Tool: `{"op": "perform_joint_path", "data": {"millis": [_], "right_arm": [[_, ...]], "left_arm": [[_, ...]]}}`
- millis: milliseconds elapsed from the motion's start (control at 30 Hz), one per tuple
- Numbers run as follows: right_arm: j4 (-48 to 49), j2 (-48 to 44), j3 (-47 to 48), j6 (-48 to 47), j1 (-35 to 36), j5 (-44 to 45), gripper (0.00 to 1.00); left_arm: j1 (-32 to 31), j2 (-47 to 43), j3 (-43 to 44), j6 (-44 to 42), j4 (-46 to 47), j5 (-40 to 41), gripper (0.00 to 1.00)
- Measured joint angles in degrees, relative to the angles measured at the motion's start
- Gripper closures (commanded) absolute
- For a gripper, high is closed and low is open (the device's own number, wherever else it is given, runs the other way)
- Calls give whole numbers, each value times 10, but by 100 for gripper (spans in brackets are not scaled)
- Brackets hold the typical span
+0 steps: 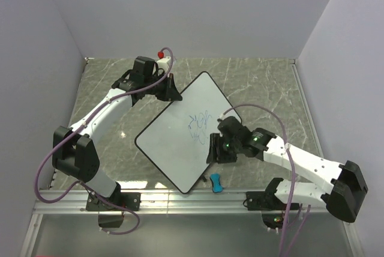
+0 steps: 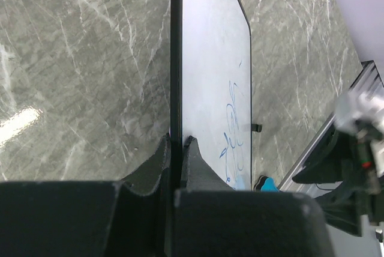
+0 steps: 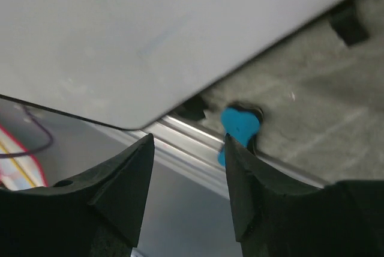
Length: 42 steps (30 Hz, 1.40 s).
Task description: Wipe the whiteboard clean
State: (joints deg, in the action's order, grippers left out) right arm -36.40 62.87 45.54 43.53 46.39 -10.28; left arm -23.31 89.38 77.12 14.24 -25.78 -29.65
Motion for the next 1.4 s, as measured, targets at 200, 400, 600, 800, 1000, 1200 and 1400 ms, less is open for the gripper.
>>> {"op": "perform_joint_path", "data": {"millis": [200, 400, 600, 800, 1000, 1200, 1400], "right_arm": [[-71, 31, -4, 33, 45, 40, 50], [-89, 77, -21, 51, 62, 74, 47], [-84, 145, -20, 50, 114, 78, 44], [-76, 164, -16, 50, 144, 77, 43], [-66, 164, -16, 50, 150, 76, 42], [-67, 169, -8, 47, 169, 77, 42], [-62, 191, -1, 41, 180, 77, 42]], "left_arm": [[0, 0, 0, 0, 0, 0, 100], [0, 0, 0, 1, 0, -1, 100], [0, 0, 0, 2, 0, -1, 100], [0, 0, 0, 2, -1, -1, 100], [0, 0, 0, 2, -2, -1, 100], [0, 0, 0, 2, -2, -1, 100], [0, 0, 0, 2, -2, -1, 100]]}}
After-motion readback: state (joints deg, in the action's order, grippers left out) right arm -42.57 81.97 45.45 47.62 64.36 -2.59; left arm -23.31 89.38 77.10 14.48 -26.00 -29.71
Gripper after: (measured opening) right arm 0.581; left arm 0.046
